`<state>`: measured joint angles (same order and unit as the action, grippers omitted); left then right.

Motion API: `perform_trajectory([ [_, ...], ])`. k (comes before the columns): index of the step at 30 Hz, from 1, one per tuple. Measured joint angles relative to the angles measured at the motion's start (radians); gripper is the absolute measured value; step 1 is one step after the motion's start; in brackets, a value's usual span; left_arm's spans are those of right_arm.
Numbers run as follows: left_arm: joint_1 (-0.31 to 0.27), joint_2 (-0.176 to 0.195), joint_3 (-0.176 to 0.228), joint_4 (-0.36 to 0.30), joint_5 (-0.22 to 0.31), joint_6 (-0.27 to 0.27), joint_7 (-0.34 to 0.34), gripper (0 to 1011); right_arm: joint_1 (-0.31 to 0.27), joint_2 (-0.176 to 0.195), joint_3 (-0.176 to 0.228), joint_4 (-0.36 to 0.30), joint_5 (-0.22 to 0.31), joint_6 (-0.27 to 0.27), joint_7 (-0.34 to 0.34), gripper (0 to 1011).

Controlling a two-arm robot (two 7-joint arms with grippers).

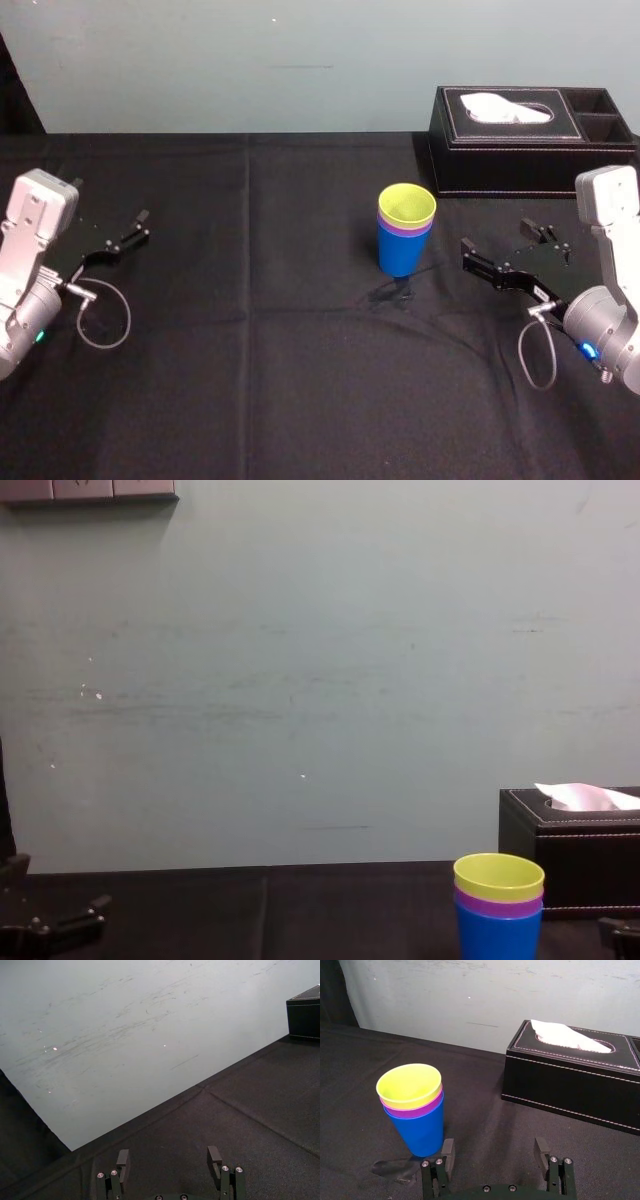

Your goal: Stack the three plastic cups sequentially using one hand.

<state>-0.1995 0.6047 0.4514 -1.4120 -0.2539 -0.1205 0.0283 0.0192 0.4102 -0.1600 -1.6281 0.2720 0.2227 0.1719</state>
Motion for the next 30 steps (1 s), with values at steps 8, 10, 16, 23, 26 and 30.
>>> perform_trajectory([
  [8,0.000,0.000,0.000,0.000,0.000,0.000,0.000,1011,0.000,0.000,0.000,0.000,0.000,0.000,0.000,1003],
  [10,0.000,0.000,0.000,0.000,0.000,0.000,0.000,1011,0.000,0.000,0.000,0.000,0.000,0.000,0.000,1003],
  [16,0.000,0.000,0.000,0.000,0.000,0.000,0.000,1011,0.000,0.000,0.000,0.000,0.000,0.000,0.000,1003],
  [23,0.000,0.000,0.000,0.000,0.000,0.000,0.000,1012,0.000,0.000,0.000,0.000,0.000,0.000,0.000,1003],
  [26,0.000,0.000,0.000,0.000,0.000,0.000,0.000,1011,0.000,0.000,0.000,0.000,0.000,0.000,0.000,1003],
  [30,0.000,0.000,0.000,0.000,0.000,0.000,0.000,1011,0.000,0.000,0.000,0.000,0.000,0.000,0.000,1003],
])
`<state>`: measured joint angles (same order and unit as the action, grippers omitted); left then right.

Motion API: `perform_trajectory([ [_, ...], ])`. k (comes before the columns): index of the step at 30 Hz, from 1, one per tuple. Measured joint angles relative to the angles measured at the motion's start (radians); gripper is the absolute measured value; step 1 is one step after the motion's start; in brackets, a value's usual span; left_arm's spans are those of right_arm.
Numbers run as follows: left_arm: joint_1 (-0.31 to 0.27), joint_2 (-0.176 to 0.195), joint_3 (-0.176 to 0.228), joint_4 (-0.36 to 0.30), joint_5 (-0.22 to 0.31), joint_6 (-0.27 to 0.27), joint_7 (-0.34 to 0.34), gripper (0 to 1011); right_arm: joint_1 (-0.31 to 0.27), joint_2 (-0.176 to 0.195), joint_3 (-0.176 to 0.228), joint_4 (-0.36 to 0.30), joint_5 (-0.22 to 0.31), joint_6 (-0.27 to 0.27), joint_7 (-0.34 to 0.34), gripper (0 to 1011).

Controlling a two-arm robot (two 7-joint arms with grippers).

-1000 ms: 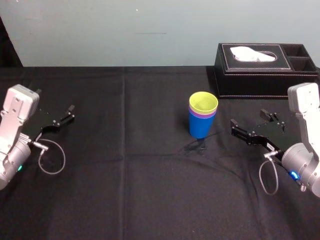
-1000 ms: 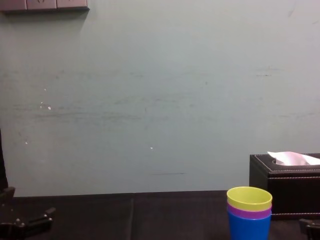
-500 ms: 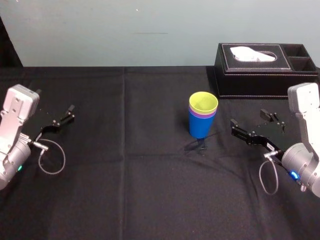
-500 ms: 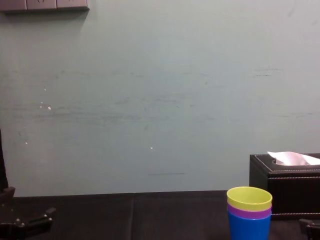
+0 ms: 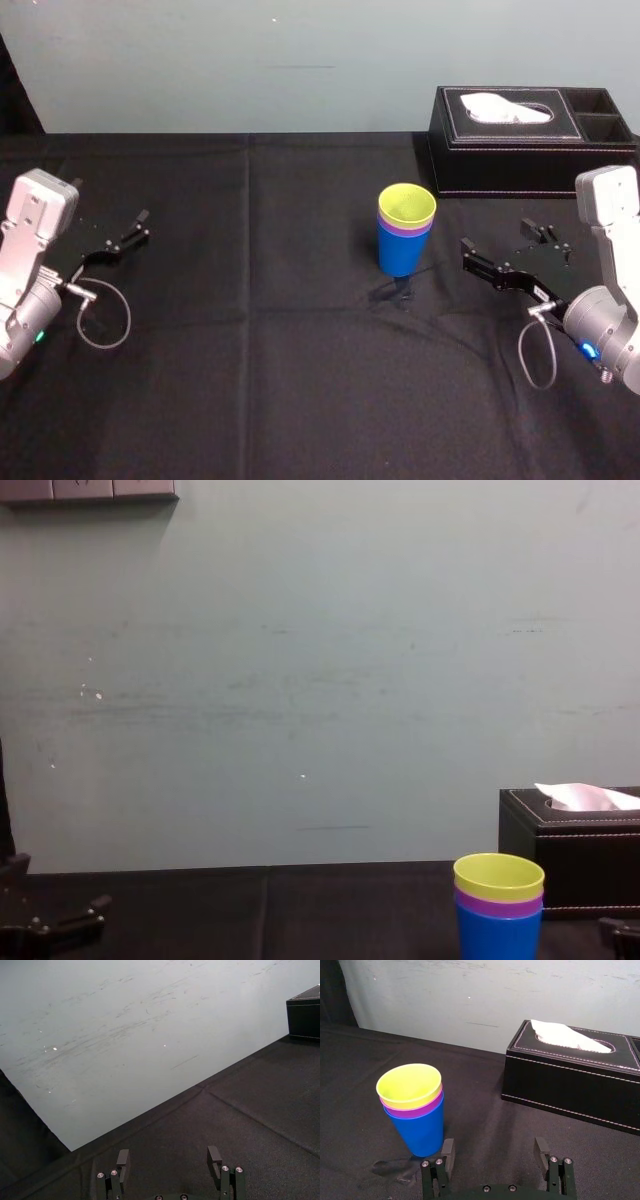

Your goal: Stack the three plastic cups sequentially using one hand.

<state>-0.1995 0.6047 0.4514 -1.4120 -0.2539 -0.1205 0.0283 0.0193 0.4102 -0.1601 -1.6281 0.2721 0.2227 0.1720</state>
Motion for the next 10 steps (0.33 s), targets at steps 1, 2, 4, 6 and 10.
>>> perform_trajectory([
  [1,0.000,0.000,0.000,0.000,0.000,0.000,0.000,1011,0.000,0.000,0.000,0.000,0.000,0.000,0.000,1003],
  [2,0.000,0.000,0.000,0.000,0.000,0.000,0.000,1011,0.000,0.000,0.000,0.000,0.000,0.000,0.000,1003],
  [4,0.000,0.000,0.000,0.000,0.000,0.000,0.000,1011,0.000,0.000,0.000,0.000,0.000,0.000,0.000,1003],
  [6,0.000,0.000,0.000,0.000,0.000,0.000,0.000,1011,0.000,0.000,0.000,0.000,0.000,0.000,0.000,1003],
  [10,0.000,0.000,0.000,0.000,0.000,0.000,0.000,1011,0.000,0.000,0.000,0.000,0.000,0.000,0.000,1003],
])
